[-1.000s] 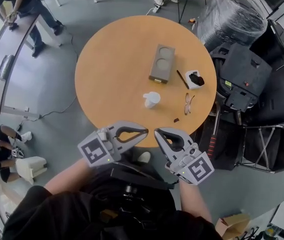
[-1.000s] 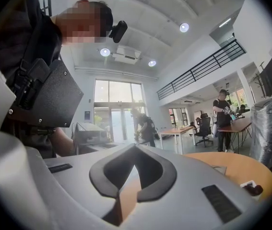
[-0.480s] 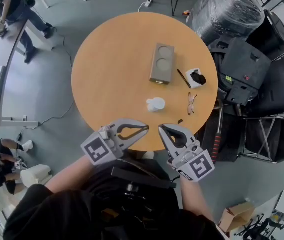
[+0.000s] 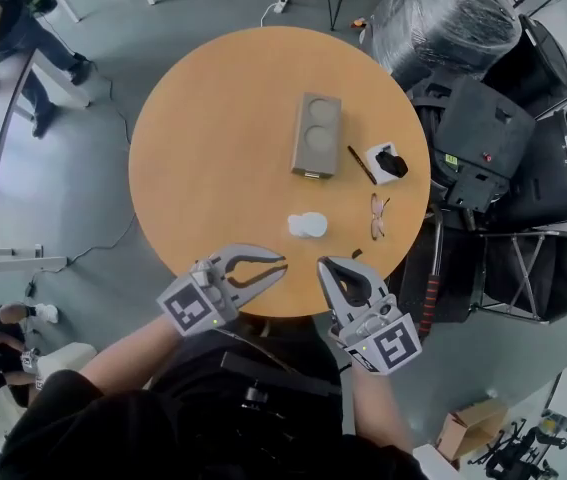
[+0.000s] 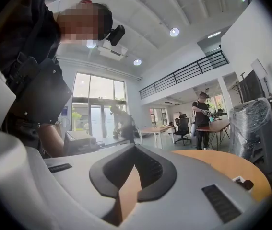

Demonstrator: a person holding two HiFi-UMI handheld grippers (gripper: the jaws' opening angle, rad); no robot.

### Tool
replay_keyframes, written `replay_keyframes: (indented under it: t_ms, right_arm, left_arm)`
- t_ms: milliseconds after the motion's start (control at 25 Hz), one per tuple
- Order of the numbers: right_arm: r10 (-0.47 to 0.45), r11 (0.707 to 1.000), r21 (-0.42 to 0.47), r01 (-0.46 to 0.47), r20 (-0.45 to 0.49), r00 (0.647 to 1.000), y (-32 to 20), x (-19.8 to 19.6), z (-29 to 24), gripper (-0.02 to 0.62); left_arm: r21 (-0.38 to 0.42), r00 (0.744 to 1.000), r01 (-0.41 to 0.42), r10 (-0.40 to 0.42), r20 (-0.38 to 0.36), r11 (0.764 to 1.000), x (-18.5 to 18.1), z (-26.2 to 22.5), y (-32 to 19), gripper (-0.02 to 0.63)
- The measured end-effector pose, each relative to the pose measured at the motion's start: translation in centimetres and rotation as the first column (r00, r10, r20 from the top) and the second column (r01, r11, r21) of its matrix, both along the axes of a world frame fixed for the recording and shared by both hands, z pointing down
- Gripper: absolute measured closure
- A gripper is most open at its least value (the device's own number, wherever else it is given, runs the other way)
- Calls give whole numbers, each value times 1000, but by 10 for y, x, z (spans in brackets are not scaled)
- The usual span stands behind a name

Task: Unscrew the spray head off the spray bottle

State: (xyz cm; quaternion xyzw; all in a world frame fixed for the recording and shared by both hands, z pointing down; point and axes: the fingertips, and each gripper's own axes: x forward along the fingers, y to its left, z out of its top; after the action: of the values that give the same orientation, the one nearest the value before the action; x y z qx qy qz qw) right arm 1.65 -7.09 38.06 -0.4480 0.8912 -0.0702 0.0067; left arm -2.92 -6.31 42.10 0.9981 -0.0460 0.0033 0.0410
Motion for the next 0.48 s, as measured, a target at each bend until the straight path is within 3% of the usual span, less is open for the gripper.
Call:
replay_keyframes:
  t_ms: [280, 480]
  right_arm:
    - [-16, 1000, -15, 16, 3, 1000, -21, 16, 38, 593]
    - [-16, 1000, -25, 17, 7, 1000, -28, 21, 72, 592]
  left_arm:
    - [-52, 999, 49, -49, -5, 997, 8, 50, -27, 511]
    - [-28, 998, 56, -55, 28, 998, 15, 87, -39, 494]
